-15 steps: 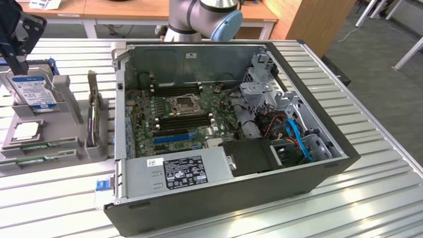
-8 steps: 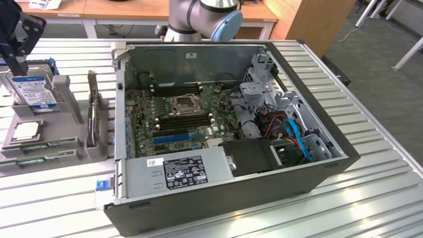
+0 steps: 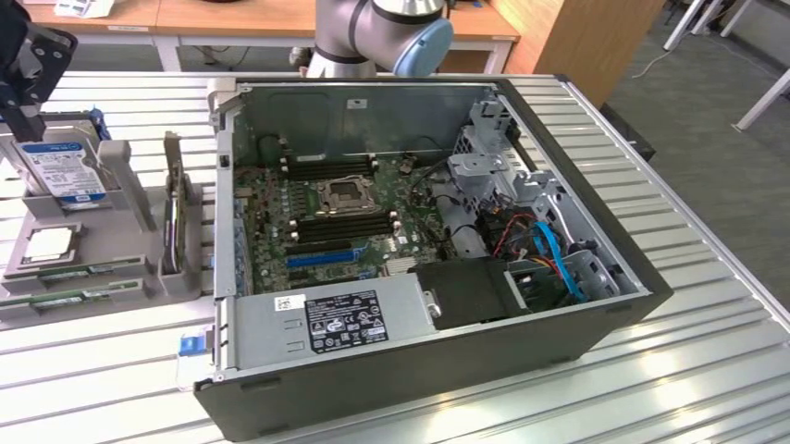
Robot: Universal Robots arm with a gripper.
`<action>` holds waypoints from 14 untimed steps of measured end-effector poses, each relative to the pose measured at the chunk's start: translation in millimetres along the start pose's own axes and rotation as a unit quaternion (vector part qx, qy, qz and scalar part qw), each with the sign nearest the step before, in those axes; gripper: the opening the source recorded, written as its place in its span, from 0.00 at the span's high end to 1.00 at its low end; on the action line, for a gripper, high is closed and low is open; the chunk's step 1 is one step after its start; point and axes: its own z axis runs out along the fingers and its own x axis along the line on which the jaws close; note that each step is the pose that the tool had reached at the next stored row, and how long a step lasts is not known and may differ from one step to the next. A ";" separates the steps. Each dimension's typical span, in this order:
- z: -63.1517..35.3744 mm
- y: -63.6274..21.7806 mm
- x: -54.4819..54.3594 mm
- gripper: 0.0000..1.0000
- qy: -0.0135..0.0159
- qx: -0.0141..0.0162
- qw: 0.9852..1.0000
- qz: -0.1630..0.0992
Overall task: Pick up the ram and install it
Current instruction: 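Reach for the ram, then pick up the ram and move it above insertion slot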
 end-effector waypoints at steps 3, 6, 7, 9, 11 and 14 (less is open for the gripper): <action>0.0 0.0 0.7 0.90 0.000 0.000 1.000 0.000; 0.0 0.0 0.8 0.90 0.000 0.000 1.000 0.000; 0.0 0.0 0.8 0.90 0.000 0.000 1.000 0.000; 0.0 0.0 0.8 0.90 0.000 0.000 1.000 0.000; 0.0 0.0 0.8 0.90 0.000 0.000 1.000 0.000; 0.0 0.0 0.8 0.90 0.000 0.000 1.000 -0.001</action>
